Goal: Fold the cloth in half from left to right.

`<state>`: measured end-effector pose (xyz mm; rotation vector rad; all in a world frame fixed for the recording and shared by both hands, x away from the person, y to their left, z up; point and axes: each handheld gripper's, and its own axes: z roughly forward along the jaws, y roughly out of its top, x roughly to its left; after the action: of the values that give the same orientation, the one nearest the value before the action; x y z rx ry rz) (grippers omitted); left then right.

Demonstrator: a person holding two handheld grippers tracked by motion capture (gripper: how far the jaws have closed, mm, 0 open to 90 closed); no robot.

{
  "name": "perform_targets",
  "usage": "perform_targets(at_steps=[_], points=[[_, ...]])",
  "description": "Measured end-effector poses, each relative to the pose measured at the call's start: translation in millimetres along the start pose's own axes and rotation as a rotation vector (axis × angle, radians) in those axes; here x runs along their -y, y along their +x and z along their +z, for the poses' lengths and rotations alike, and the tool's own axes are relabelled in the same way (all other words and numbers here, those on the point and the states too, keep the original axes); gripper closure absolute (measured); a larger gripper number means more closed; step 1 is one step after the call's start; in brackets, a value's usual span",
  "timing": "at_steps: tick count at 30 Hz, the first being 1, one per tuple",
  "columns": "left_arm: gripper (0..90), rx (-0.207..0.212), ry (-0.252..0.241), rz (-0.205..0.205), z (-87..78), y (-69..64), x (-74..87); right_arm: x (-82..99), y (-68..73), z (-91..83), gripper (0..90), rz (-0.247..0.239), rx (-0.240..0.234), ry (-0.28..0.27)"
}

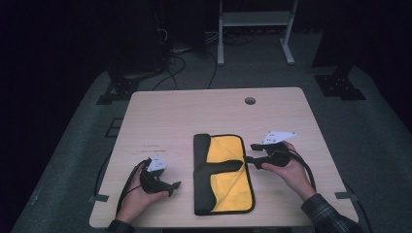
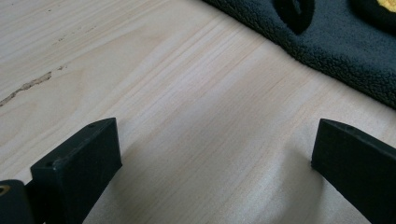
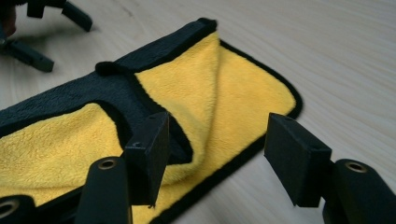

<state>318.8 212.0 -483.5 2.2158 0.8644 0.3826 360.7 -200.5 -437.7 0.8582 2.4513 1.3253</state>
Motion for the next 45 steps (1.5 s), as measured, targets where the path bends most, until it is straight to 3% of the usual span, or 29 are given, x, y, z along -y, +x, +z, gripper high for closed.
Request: perform_targets(at_steps=[5,17,27,32,37,41,45], points=[[0.3,-0.003,0.0,0.001,0.7,0.8,-0.6,-13.0,10.5,13.9,44.9,-0.027,-0.044,-0.024],[0.3,-0.003,-0.007,-0.005,1.5,0.7,-0.7,-39.5,34.5,60.4,51.4,-0.117,-0.127,0.026],[0.3,-0.003,-0.004,-0.002,1.3,0.9,-0.7,-39.9,53.2,101.2,55.3,-0.171,-0.166,0.101],[0.3,-0.003,-0.004,-0.001,1.3,1.0,-0.7,-39.0,59.1,115.8,64.7,-0.204,-0.154,0.139],[0.3,-0.003,-0.004,-0.001,1.2,1.0,-0.7,-38.7,60.5,117.7,83.8,-0.213,-0.139,0.15],[0.3,-0.003,-0.004,-0.002,1.3,0.9,-0.7,-44.3,55.3,108.6,85.9,-0.179,-0.123,0.112],[0.3,-0.004,-0.004,-0.001,1.3,1.0,-0.7,-50.9,38.4,96.4,86.2,-0.143,-0.09,0.064]])
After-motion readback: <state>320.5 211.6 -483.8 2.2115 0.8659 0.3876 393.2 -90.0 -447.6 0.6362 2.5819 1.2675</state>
